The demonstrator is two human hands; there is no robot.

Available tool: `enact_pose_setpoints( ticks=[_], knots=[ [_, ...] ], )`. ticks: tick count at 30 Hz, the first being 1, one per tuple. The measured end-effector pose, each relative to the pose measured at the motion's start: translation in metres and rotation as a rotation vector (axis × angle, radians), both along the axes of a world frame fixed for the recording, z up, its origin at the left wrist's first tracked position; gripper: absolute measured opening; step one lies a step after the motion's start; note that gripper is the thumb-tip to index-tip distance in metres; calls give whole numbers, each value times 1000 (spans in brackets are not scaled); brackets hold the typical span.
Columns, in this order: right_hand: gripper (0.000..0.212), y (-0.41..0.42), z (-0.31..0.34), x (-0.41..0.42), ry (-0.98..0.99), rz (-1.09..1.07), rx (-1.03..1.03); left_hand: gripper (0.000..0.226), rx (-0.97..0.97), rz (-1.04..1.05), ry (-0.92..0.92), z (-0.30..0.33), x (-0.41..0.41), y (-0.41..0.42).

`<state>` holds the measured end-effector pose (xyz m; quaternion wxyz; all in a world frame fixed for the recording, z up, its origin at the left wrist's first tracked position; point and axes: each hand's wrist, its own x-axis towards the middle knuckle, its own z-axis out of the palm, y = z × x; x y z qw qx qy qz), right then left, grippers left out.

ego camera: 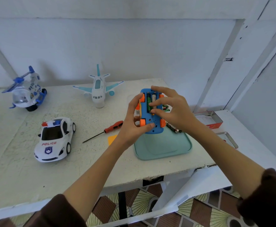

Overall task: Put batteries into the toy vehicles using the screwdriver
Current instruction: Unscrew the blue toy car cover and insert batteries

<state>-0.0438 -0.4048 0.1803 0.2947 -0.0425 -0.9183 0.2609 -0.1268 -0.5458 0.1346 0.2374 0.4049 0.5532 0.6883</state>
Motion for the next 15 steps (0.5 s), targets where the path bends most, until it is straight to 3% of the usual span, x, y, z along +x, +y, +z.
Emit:
enact_pose_setpoints(
  ticks=[7,15],
  knots=[
    [20,2,4,-3,-7,-36,85,82,-12,-11,7,2,2,0],
    [6,-5,5,-8,-33,-53,104,85,-45,20,68,0,3,-5]
  ],
)
